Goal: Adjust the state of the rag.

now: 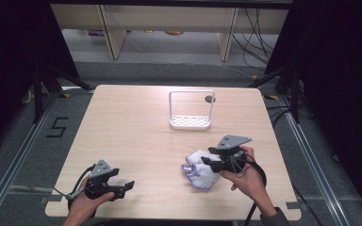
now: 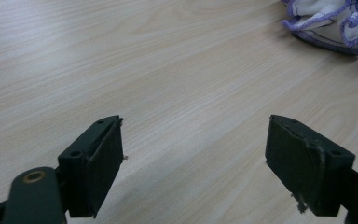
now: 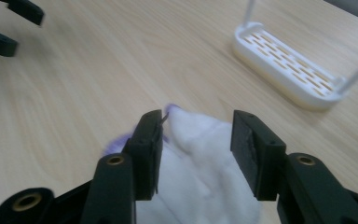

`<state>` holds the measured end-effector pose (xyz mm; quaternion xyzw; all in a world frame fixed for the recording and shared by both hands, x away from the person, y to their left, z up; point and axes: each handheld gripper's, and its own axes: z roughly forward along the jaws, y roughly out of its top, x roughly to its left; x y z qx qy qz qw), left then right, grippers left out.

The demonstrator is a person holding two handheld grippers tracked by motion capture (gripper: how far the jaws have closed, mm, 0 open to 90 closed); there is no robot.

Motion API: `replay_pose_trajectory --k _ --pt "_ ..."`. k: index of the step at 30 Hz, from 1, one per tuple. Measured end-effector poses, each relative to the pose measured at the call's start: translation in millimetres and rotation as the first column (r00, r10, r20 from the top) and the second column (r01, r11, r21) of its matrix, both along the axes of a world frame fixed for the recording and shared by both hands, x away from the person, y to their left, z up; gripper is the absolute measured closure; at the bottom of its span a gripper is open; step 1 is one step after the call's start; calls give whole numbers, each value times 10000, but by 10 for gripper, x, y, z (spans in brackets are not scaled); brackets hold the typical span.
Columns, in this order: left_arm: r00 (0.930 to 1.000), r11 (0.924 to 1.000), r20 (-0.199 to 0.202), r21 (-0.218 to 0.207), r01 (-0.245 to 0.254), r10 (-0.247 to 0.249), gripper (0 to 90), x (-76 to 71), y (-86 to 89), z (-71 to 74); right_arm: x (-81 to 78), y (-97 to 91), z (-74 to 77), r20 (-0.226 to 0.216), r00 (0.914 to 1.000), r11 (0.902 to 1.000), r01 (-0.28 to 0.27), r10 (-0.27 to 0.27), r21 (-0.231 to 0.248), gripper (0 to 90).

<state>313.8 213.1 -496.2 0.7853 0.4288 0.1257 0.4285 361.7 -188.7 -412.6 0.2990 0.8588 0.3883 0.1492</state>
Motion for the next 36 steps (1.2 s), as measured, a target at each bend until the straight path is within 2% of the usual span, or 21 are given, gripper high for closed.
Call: replay_pose_trajectory --k 3,6,9,11,12,13,14,15,16,17,18,19,21,22,23,24,28,31,34,35,36 --pt "10000 9999 -31 -138 -73 73 185 -6 -9 -5 -58 240 -10 -112 9993 9992 -350 348 -200 504" --pt "10000 10000 -38 -8 14 -14 185 -5 -5 -3 -55 415 -83 -470 9975 9956 -567 532 -751 502" --pt "9997 9994 -24 243 227 -227 185 3 4 -8 4 528 -179 -595 9948 9761 -923 820 -1966 512" --pt "9998 9996 -74 205 180 -179 185 7 -2 -17 52 569 -242 -1009 9910 9562 -1124 880 -2704 621" --pt "10000 9999 -58 -135 -59 58 185 3 -29 -32 67 569 -263 -1148 9887 9479 -1266 967 -2922 698" --pt "10000 9999 -83 -106 29 -29 185 9 -23 -39 73 562 -278 -1239 9873 9382 -1346 995 -3189 778" --pt "10000 9999 -83 -106 29 -29 185 9 -23 -39 87 535 -276 -1001 9893 9351 -1337 1064 -3282 831" --pt "9995 9996 -231 170 232 -228 185 22 -5 -32 82 499 -248 -888 9897 9378 -1349 1120 -3199 852" --pt "9998 10000 -186 -45 89 -90 185 30 -31 -38 68 459 -196 -890 9904 9466 -1278 1059 -2960 858" --pt "9996 9999 -240 -62 115 -116 185 42 -43 -36 68 425 -133 -551 9904 9482 -1375 1270 -2863 862" --pt "9992 9996 -283 85 277 -275 185 60 -48 -24 21 391 -45 -392 9957 9578 -915 840 -2724 864" --pt "9994 9997 -256 71 239 -237 185 68 -72 -19 -2 356 32 138 9955 9685 -880 938 -2329 865" --pt "9988 9990 -215 122 441 -438 185 98 -155 0 -34 267 229 767 9903 9779 -1000 1157 -1838 865" --pt "9988 9990 -215 122 441 -438 185 98 -155 0 -34 267 229 767 9903 9779 -1000 1157 -1838 865" --pt "9980 9981 -154 92 610 -608 185 120 -264 6 -71 201 375 810 9896 9872 -1087 1186 -1170 866" --pt "9980 9981 -154 92 610 -608 185 120 -264 6 -78 160 443 947 9878 9887 -1142 1234 -971 865" --pt "9929 9926 -159 -319 1176 -1181 185 189 -567 33 -82 27 574 1128 9875 9938 -1079 1104 -286 865" --pt "9895 9893 -66 -241 1441 -1443 187 225 -696 33 -83 -29 577 942 9911 9956 -939 936 -21 865" --pt "9778 9778 31 -14 2097 -2097 191 301 -922 8 -23 -126 482 776 9925 9948 -969 942 317 864" --pt "9778 9778 31 -14 2097 -2097 193 301 -922 8 -12 -147 459 681 9937 9953 -911 886 336 864" --pt "9718 9716 133 -216 2357 -2355 197 326 -1044 -3 5 -157 432 731 9938 9952 -870 836 441 864"
